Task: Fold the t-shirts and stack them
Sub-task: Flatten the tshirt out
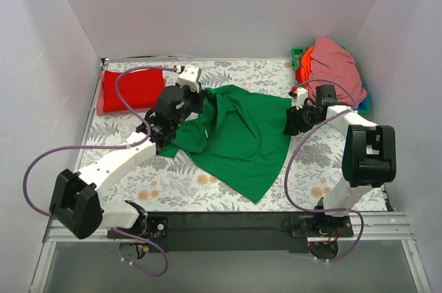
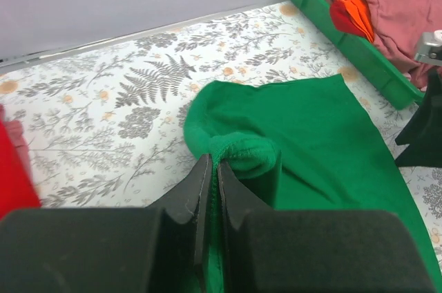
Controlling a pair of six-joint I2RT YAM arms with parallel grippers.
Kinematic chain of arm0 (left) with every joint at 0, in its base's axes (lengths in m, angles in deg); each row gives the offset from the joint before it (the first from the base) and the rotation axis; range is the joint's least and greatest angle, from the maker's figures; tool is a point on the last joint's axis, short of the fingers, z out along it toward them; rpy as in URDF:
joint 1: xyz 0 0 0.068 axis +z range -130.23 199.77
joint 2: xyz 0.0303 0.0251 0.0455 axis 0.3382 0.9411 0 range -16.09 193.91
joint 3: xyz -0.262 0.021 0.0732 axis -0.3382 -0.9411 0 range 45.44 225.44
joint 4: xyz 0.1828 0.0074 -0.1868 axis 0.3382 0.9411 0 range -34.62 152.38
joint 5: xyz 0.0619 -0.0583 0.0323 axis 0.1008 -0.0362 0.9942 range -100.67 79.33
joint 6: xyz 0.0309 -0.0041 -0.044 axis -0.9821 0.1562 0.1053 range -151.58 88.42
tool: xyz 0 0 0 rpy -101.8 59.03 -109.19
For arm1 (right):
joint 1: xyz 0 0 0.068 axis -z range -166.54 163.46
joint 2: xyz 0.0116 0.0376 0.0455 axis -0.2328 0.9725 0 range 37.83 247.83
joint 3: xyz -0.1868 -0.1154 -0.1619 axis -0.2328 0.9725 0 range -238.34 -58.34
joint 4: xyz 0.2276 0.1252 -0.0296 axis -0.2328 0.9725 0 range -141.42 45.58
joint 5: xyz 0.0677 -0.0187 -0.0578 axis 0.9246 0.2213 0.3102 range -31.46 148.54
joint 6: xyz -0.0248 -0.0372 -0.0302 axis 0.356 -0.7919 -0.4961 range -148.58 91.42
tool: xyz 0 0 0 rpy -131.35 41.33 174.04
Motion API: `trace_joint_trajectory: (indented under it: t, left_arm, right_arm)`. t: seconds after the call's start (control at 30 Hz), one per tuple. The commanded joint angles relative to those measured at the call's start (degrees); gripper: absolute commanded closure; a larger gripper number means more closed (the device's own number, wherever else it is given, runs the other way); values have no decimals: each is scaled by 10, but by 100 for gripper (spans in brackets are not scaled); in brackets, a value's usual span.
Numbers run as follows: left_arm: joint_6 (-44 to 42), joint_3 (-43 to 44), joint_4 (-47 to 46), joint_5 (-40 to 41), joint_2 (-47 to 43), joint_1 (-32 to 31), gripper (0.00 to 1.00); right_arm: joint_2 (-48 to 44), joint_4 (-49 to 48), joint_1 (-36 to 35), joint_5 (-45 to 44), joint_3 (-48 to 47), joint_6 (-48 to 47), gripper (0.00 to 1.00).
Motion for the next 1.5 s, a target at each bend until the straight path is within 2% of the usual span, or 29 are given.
trace_joint_trajectory:
  t: [0.0, 0.2, 0.5, 0.63, 0.83, 0.9, 1.13, 1.27, 1.33, 1.47]
  left_arm:
    - [-15, -27, 18, -4, -56, 18, 100]
    - [-37, -56, 36, 24, -125, 47, 100]
    - [-85, -54, 44, 63, -174, 68, 100]
    - [-94, -42, 45, 69, -180, 71, 100]
    - [-89, -39, 55, 64, -183, 72, 100]
    - [-87, -41, 57, 63, -184, 72, 100]
    - [-84, -43, 63, 62, -189, 72, 100]
    - [-86, -40, 69, 62, -190, 72, 100]
    - [-88, -41, 71, 64, -192, 72, 100]
    - [-93, -42, 72, 68, -194, 72, 100]
  right_arm:
    - [36, -25, -12, -66, -51, 32, 41]
    - [89, -24, -40, -110, -87, 37, 41]
    - [127, -24, -54, -171, -99, 52, 52]
    - [136, -17, -57, -147, -96, 47, 66]
    - [153, 0, -80, -72, -112, 40, 76]
    - [159, 5, -85, -70, -120, 43, 76]
    - [173, 12, -85, -92, -167, 54, 64]
    - [190, 19, -84, -119, -224, 58, 60]
    - [198, 20, -84, -149, -240, 58, 52]
    - [207, 20, -83, -170, -275, 61, 48]
